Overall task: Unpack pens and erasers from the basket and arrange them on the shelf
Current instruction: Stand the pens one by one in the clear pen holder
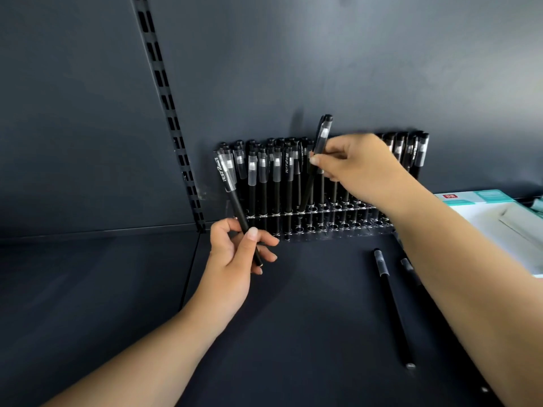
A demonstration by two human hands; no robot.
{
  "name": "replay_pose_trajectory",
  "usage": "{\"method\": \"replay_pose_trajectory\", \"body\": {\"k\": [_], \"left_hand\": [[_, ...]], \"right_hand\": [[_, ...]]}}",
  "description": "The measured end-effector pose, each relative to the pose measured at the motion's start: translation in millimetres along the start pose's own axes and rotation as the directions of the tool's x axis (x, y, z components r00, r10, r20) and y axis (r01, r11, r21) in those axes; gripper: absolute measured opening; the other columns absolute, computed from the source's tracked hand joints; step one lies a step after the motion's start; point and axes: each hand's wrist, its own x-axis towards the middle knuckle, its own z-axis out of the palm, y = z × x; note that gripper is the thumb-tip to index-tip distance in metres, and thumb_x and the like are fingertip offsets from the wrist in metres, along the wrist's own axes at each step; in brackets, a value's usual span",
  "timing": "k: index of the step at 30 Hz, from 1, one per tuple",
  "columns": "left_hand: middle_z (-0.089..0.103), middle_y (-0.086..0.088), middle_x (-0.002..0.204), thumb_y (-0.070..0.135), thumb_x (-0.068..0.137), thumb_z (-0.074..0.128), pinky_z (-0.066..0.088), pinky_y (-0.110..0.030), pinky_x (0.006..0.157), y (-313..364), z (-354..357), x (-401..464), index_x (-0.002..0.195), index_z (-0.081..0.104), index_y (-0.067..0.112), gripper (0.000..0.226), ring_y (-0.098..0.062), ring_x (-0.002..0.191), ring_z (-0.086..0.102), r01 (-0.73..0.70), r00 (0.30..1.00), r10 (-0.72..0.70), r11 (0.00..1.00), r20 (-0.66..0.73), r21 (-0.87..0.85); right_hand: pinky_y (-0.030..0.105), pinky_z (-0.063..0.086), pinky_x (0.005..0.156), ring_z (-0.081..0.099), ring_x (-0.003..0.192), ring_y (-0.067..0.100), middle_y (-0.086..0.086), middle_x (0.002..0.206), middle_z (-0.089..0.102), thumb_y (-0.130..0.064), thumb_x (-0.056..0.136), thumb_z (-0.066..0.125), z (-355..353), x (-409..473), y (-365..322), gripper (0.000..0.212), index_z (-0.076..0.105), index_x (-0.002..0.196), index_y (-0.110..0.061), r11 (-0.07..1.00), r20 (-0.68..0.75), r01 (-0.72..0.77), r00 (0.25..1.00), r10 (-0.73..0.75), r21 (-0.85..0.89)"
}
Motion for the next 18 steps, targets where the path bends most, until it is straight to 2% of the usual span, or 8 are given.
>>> {"method": "replay_pose_trajectory", "body": {"k": [3, 5, 6, 8, 10, 12, 15, 18], "left_hand": [[0.067, 0.004, 0.070, 0.014, 0.095, 0.037, 0.042, -0.017, 0.050, 1, 0, 0, 0.087, 0.034, 0.019, 0.010, -0.002, 0.059, 0.058, -0.020, 1.000, 0.020, 0.999, 0.000, 0.029], [0.068, 0.009, 0.069, 0.015, 0.095, 0.037, 0.042, -0.016, 0.049, 1, 0, 0, 0.085, 0.035, 0.018, 0.010, -0.001, 0.057, 0.057, -0.037, 0.999, 0.038, 0.998, -0.001, 0.060], [0.068, 0.011, 0.068, 0.016, 0.094, 0.038, 0.042, -0.016, 0.049, 1, 0, 0, 0.085, 0.035, 0.018, 0.010, -0.001, 0.057, 0.057, -0.044, 0.999, 0.045, 0.996, -0.003, 0.078], [0.068, 0.009, 0.067, 0.016, 0.094, 0.039, 0.042, -0.016, 0.049, 1, 0, 0, 0.085, 0.035, 0.019, 0.010, -0.001, 0.057, 0.057, -0.055, 0.998, 0.057, 0.993, -0.009, 0.106], [0.066, 0.004, 0.066, 0.016, 0.094, 0.041, 0.042, -0.016, 0.050, 1, 1, -1, 0.084, 0.037, 0.019, 0.011, -0.002, 0.057, 0.057, -0.065, 0.997, 0.068, 0.990, -0.022, 0.128], [0.063, 0.003, 0.068, 0.016, 0.092, 0.044, 0.042, -0.016, 0.051, 1, 1, -1, 0.083, 0.039, 0.019, 0.011, -0.001, 0.056, 0.057, -0.078, 0.996, 0.084, 0.985, -0.032, 0.152], [0.062, 0.005, 0.068, 0.031, 0.086, 0.048, 0.044, -0.017, 0.054, 1, -1, -3, 0.080, 0.041, 0.020, 0.014, 0.000, 0.057, 0.055, -0.095, 0.994, 0.105, 0.977, -0.041, 0.191], [0.061, 0.005, 0.068, 0.036, 0.080, 0.050, 0.043, -0.011, 0.059, 2, -1, -5, 0.079, 0.044, 0.022, 0.016, 0.004, 0.058, 0.054, -0.115, 0.990, 0.130, 0.967, -0.052, 0.229]], "right_hand": [[0.012, 0.030, 0.038, 0.039, 0.040, 0.006, 0.026, 0.089, 0.065, -0.024, 0.089, 0.057, 12, -3, 3, 0.036, 0.055, 0.080, 0.010, 0.999, 0.116, -0.019, 0.993, 0.024, -0.041], [0.008, 0.029, 0.034, 0.045, 0.037, 0.000, 0.022, 0.087, 0.067, -0.024, 0.089, 0.058, 20, -5, 5, 0.035, 0.057, 0.080, 0.010, 0.998, 0.176, -0.035, 0.983, 0.042, -0.044], [0.007, 0.030, 0.035, 0.054, 0.045, -0.003, 0.020, 0.085, 0.068, -0.025, 0.089, 0.058, 22, -6, 6, 0.035, 0.059, 0.081, 0.009, 0.998, 0.187, -0.048, 0.981, 0.053, -0.033], [0.006, 0.031, 0.036, 0.061, 0.056, 0.003, 0.018, 0.085, 0.069, -0.028, 0.089, 0.058, 24, -6, 7, 0.036, 0.063, 0.086, 0.008, 0.998, 0.187, -0.059, 0.980, 0.063, -0.027], [0.007, 0.032, 0.036, 0.049, 0.047, 0.010, 0.023, 0.089, 0.068, -0.034, 0.088, 0.056, 23, -7, 7, 0.042, 0.064, 0.090, 0.008, 0.996, 0.202, -0.060, 0.977, 0.071, -0.060], [0.009, 0.034, 0.041, 0.044, 0.053, 0.018, 0.026, 0.093, 0.066, -0.041, 0.088, 0.054, 21, -7, 6, 0.051, 0.063, 0.092, 0.009, 0.992, 0.255, -0.057, 0.963, 0.084, -0.110], [0.017, 0.043, 0.058, 0.057, 0.062, 0.021, 0.021, 0.091, 0.068, -0.049, 0.086, 0.052, 11, -7, 0, 0.055, 0.067, 0.092, 0.004, 0.979, 0.301, -0.050, 0.947, 0.109, -0.196], [0.024, 0.052, 0.073, 0.064, 0.068, 0.011, 0.001, 0.078, 0.071, -0.047, 0.083, 0.057, -8, -8, -11, 0.038, 0.071, 0.080, -0.012, 0.996, 0.236, -0.059, 0.969, 0.073, -0.066]]}}
